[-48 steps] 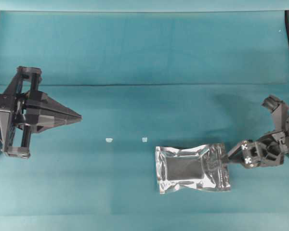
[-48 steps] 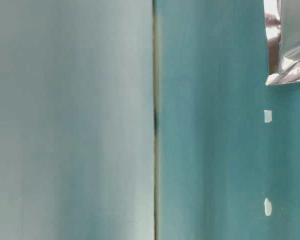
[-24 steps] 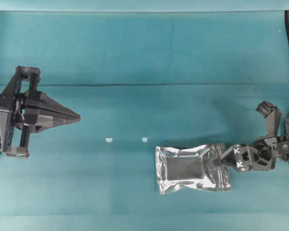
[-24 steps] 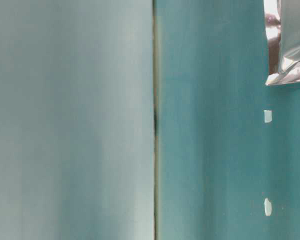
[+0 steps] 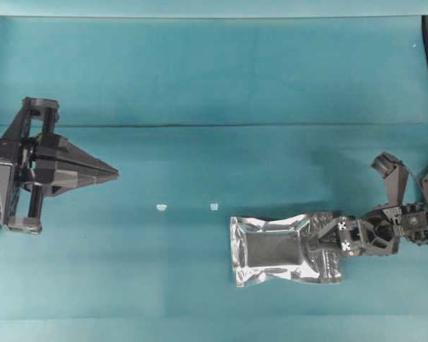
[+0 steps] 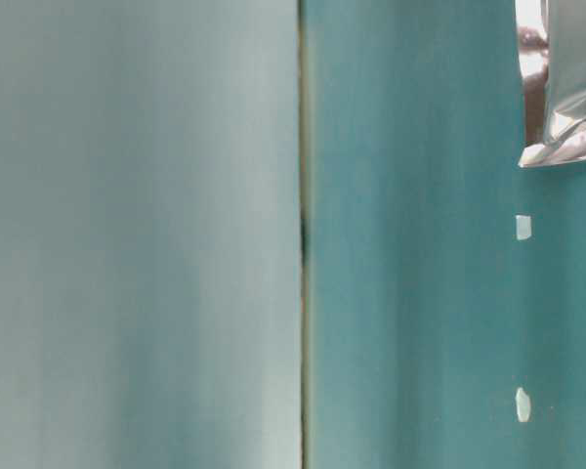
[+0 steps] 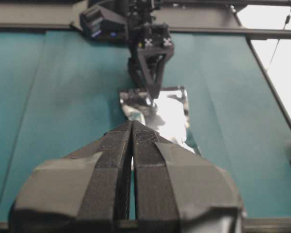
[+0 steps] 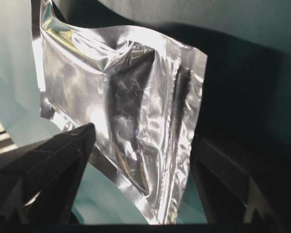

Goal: Hand over the silver zip bag and make it stand upright.
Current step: 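Close the right gripper on the bag's right edge and lift, then raise the bag and carry it toward the table center, hanging vertically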

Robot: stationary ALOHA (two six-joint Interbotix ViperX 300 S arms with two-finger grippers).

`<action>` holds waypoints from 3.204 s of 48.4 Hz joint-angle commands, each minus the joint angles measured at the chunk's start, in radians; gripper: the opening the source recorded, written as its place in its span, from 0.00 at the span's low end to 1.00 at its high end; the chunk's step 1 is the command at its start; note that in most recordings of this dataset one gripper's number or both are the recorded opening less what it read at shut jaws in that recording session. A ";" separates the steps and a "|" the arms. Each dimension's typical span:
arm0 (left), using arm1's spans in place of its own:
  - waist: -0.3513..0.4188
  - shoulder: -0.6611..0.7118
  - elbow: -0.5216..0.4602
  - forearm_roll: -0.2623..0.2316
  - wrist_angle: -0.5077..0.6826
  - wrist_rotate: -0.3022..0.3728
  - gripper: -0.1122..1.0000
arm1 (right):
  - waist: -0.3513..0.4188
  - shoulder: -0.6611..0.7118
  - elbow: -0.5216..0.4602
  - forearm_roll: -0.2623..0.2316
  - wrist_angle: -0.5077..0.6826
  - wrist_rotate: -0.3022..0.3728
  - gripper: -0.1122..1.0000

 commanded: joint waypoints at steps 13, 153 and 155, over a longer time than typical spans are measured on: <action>0.000 -0.002 -0.015 0.002 -0.005 0.003 0.10 | 0.005 0.020 -0.034 0.020 0.069 -0.003 0.57; 0.005 -0.097 0.002 0.002 0.060 0.005 0.10 | -0.354 0.181 -1.434 -0.451 2.017 -1.226 0.14; 0.005 -0.097 0.002 0.002 0.060 0.005 0.10 | -0.354 0.196 -1.450 -0.457 2.025 -1.241 0.14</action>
